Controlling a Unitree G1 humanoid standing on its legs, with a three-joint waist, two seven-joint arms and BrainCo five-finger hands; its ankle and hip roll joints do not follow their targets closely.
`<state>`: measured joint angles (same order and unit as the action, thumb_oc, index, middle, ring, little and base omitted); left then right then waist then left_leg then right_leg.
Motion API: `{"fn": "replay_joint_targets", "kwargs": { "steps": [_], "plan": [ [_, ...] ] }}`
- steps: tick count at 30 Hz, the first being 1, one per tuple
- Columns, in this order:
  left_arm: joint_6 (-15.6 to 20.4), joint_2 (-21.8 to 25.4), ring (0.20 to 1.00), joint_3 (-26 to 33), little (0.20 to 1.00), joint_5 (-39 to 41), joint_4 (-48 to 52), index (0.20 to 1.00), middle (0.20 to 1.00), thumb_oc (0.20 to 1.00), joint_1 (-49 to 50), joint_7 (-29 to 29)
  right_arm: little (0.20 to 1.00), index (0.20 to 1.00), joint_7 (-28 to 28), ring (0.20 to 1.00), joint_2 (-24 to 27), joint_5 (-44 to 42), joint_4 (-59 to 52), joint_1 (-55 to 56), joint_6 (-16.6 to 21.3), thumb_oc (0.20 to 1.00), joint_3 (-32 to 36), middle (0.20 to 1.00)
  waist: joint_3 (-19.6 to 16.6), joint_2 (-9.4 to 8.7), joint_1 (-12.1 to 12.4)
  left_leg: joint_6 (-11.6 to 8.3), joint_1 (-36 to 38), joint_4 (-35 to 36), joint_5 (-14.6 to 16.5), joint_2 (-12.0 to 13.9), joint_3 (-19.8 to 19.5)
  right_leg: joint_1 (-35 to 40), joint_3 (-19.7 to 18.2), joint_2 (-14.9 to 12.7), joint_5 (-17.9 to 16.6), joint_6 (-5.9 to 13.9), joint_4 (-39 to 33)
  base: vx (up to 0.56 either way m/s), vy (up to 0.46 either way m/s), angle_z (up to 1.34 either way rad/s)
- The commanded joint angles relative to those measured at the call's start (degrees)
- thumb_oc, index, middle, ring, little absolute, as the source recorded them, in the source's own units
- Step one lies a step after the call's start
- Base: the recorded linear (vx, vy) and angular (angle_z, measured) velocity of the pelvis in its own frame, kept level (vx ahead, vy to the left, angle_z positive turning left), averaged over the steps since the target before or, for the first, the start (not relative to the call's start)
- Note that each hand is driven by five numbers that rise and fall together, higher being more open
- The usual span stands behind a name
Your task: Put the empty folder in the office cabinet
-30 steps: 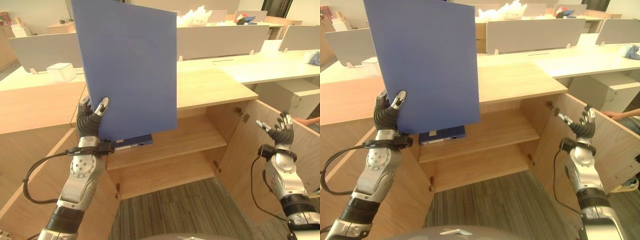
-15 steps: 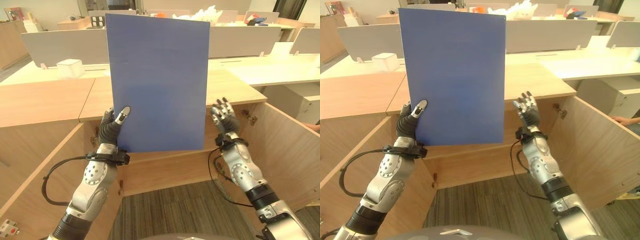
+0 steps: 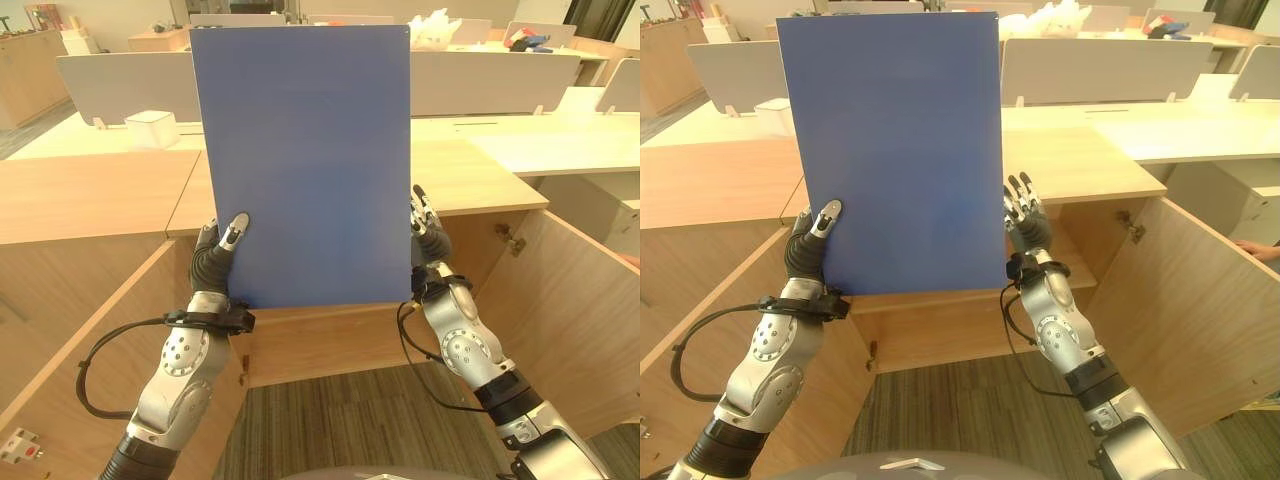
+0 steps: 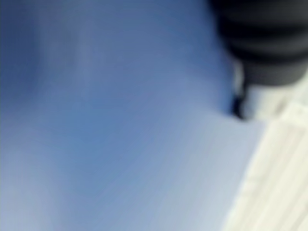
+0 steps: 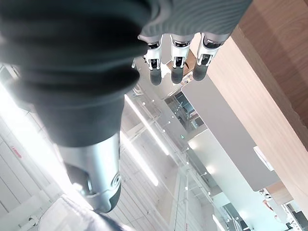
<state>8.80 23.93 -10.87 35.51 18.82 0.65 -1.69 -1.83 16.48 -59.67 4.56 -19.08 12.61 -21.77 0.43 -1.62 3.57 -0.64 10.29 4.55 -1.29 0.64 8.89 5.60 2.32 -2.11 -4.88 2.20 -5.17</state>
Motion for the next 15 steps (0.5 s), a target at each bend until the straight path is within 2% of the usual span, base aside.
{"fn": "replay_joint_targets", "kwargs": {
  "steps": [1,4,11,15],
  "plan": [
    [3.1,1.8,0.2,2.8,0.2,-3.0,2.6,0.2,0.2,0.2,-1.5,-0.5,1.0,1.0,-1.1,1.0,0.6,1.7,-2.6,-2.7,3.4,1.0,5.5,1.0,-2.7,-2.24,-0.6,-1.47,-1.6,0.5,4.5,0.9,-3.1,2.3,3.8,-3.5,3.0,3.22,0.2,0.0,0.0,0.0],
    [3.0,1.3,0.2,4.3,0.2,-4.6,2.4,0.2,0.2,0.2,-1.1,-1.3,1.0,1.0,-4.0,1.0,0.1,3.2,-2.9,-1.1,4.8,1.0,11.2,1.0,-2.7,-2.27,-0.9,-1.37,-1.6,0.5,4.7,0.9,-3.3,2.3,3.9,-3.5,3.2,3.25,0.2,0.0,0.0,0.0],
    [2.9,0.1,0.2,5.7,0.2,-6.1,2.4,0.2,0.2,0.2,-0.3,-2.1,1.0,1.0,-6.0,1.0,0.5,4.1,-4.3,0.6,6.5,1.0,16.5,1.0,-2.7,-2.48,-1.3,-1.32,-1.6,0.5,5.0,0.9,-3.3,2.3,3.8,-3.5,3.3,3.29,0.2,0.0,0.0,0.0],
    [2.9,-0.5,0.2,5.7,0.2,-6.9,2.3,0.2,0.2,0.2,-0.3,-2.4,1.0,1.0,-5.5,1.0,0.6,3.7,-6.3,1.5,6.7,1.0,17.2,1.0,-2.6,-2.58,-1.5,-1.31,-1.6,0.5,5.1,0.9,-3.2,2.2,3.7,-3.5,3.3,3.24,0.2,0.0,0.0,0.0]
  ]
}}
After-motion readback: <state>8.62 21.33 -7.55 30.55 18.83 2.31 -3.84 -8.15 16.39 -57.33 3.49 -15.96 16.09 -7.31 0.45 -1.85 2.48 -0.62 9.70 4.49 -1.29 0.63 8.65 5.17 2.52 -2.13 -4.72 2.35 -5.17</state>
